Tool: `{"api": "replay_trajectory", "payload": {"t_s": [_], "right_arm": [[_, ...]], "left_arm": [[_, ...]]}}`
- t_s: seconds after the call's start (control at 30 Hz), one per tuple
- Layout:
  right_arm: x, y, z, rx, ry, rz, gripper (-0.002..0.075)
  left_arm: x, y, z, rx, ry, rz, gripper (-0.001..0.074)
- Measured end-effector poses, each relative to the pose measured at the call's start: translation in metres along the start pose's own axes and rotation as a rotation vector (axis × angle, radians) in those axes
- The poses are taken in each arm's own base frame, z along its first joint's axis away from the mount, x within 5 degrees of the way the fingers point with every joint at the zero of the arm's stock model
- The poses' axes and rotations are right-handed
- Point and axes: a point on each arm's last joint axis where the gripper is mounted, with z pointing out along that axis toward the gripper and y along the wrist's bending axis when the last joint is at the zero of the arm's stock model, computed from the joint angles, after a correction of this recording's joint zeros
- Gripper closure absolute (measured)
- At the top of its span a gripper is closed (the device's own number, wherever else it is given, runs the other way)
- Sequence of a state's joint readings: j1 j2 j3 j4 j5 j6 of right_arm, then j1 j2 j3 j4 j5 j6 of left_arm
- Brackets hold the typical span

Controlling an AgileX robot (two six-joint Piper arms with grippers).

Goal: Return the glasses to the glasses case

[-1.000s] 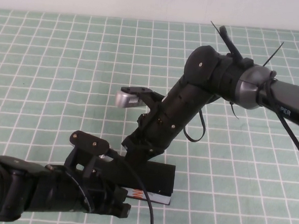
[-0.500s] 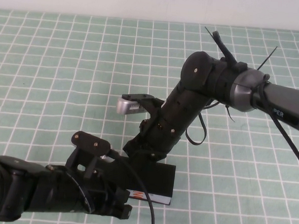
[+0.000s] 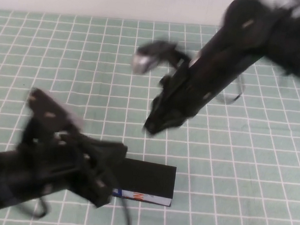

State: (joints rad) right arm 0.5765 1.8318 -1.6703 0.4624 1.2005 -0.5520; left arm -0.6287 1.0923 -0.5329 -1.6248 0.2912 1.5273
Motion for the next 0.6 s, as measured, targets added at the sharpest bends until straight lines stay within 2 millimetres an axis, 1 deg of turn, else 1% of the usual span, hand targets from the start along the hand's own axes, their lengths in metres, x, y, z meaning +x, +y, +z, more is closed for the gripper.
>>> {"api": "replay_trajectory", "payload": {"t_s": [0.03, 0.1, 0.13, 0.2, 0.23, 0.33, 0.4, 0.43, 0.5, 0.53, 0.6], "right_arm": [[0.0, 0.004, -0.014, 0.051, -0.019, -0.02, 0.0739], [0.002, 0.017, -0.052, 0.179, -0.09, -0.04, 0.0739], [0.004, 0.022, -0.068, 0.233, -0.123, -0.034, 0.0739], [0.012, 0.037, -0.11, 0.37, -0.213, -0.033, 0.0739], [0.017, 0.044, -0.126, 0.423, -0.25, -0.032, 0.0739], [0.04, 0.074, -0.188, 0.585, -0.413, -0.045, 0.0739], [0.064, 0.097, -0.222, 0.661, -0.528, -0.066, 0.0739], [0.075, 0.106, -0.233, 0.683, -0.571, -0.076, 0.0739], [0.106, 0.127, -0.252, 0.71, -0.684, -0.086, 0.0739], [0.12, 0.132, -0.253, 0.711, -0.721, -0.08, 0.0739], [0.155, 0.146, -0.255, 0.711, -0.832, -0.057, 0.0739]], "left_arm": [[-0.006, -0.005, -0.012, 0.013, -0.046, 0.028, 0.0738], [-0.015, -0.015, -0.036, 0.042, -0.122, 0.087, 0.0738], [-0.017, -0.019, -0.045, 0.052, -0.146, 0.107, 0.0738], [-0.019, -0.027, -0.066, 0.067, -0.187, 0.148, 0.0738], [-0.018, -0.029, -0.073, 0.073, -0.194, 0.147, 0.0738], [-0.011, -0.037, -0.094, 0.091, -0.174, 0.203, 0.0738], [-0.004, -0.04, -0.102, 0.103, -0.125, 0.218, 0.0738], [-0.002, -0.041, -0.104, 0.106, -0.101, 0.218, 0.0738], [0.005, -0.041, -0.106, 0.104, -0.042, 0.211, 0.0738], [0.007, -0.04, -0.105, 0.101, -0.024, 0.206, 0.0738], [0.008, -0.039, -0.106, 0.093, -0.001, 0.198, 0.0738]]}}
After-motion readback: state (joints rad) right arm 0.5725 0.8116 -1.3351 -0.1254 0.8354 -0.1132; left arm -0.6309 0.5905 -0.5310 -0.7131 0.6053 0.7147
